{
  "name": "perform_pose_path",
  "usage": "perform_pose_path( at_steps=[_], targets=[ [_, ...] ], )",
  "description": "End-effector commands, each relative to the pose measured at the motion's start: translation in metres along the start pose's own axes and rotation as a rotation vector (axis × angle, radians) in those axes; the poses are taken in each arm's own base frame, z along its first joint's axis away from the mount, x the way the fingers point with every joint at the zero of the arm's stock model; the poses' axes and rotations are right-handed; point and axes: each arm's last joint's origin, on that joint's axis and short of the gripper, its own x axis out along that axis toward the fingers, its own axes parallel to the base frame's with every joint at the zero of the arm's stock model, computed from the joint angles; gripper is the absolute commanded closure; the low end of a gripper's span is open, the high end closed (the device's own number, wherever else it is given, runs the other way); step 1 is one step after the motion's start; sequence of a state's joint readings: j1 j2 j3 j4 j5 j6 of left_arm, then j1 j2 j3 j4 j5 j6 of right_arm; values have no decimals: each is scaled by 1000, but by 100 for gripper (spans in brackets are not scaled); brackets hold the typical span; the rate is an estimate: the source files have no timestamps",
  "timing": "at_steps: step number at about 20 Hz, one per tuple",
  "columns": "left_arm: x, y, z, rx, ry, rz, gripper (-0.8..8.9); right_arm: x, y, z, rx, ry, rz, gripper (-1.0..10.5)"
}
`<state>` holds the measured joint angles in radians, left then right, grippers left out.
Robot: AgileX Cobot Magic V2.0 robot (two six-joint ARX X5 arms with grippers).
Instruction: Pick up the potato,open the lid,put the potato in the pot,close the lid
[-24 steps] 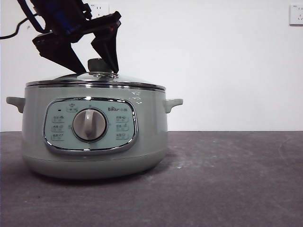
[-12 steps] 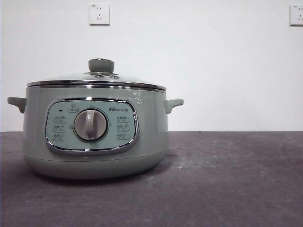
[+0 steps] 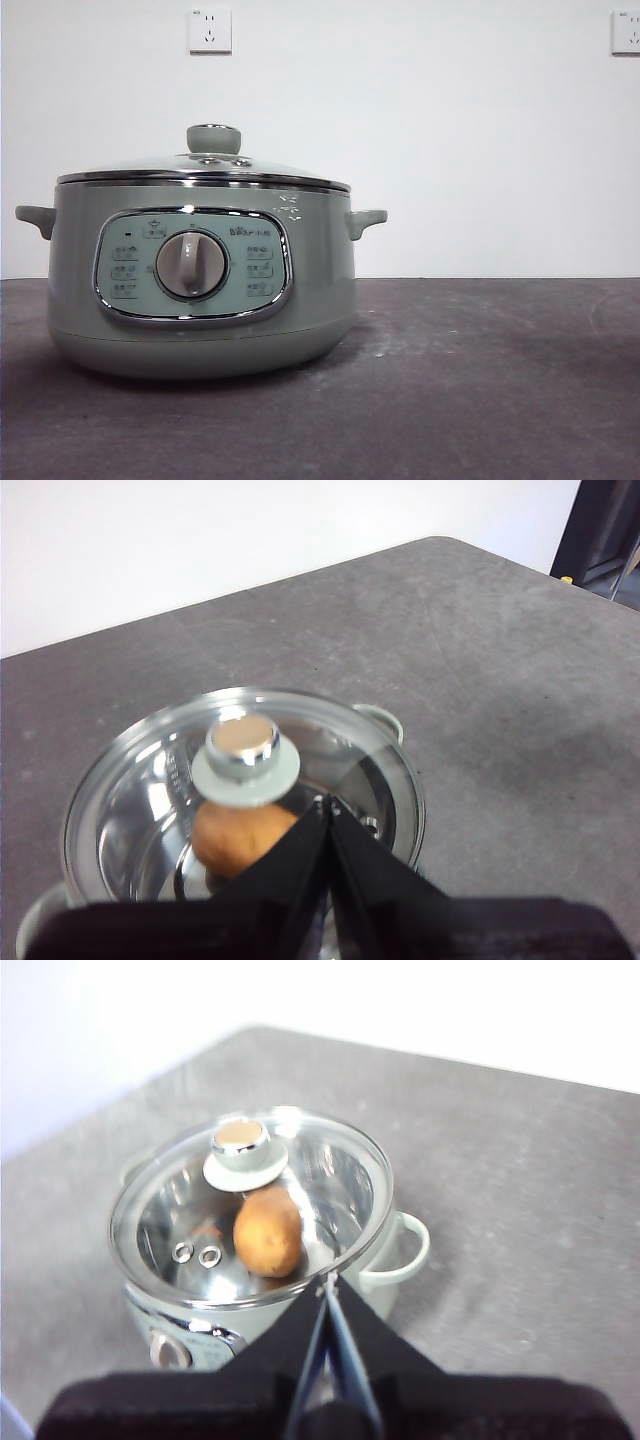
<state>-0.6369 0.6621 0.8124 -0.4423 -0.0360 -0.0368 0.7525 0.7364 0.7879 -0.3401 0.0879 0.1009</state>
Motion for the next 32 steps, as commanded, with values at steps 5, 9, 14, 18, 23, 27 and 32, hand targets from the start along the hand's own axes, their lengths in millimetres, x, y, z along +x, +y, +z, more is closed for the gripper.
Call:
perform_pose_path(
  at_steps=[5,9,14,18,23,27,32],
  targets=[
    [-7,1,-52,-5,-5,1,821,9,-7,-58,82,74,-94,957],
    [-5,1,-57,-11,49,5,816,14,-9,-62,134,103,-149,946],
    [-1,1,-63,-8,127,5,816,14,-9,-62,133,105,-145,946],
    [2,1,-64,-6,146,6,816,13,-9,-62,133,104,-145,946],
    [2,1,-65,-6,159,5,816,13,-9,-62,133,104,-145,946],
    [-13,11,-61,19,56,101,816,13,-9,-62,133,104,-145,946],
    [-20,35,-79,-29,-173,339,816,13,-9,-62,133,103,-147,946]
  ],
)
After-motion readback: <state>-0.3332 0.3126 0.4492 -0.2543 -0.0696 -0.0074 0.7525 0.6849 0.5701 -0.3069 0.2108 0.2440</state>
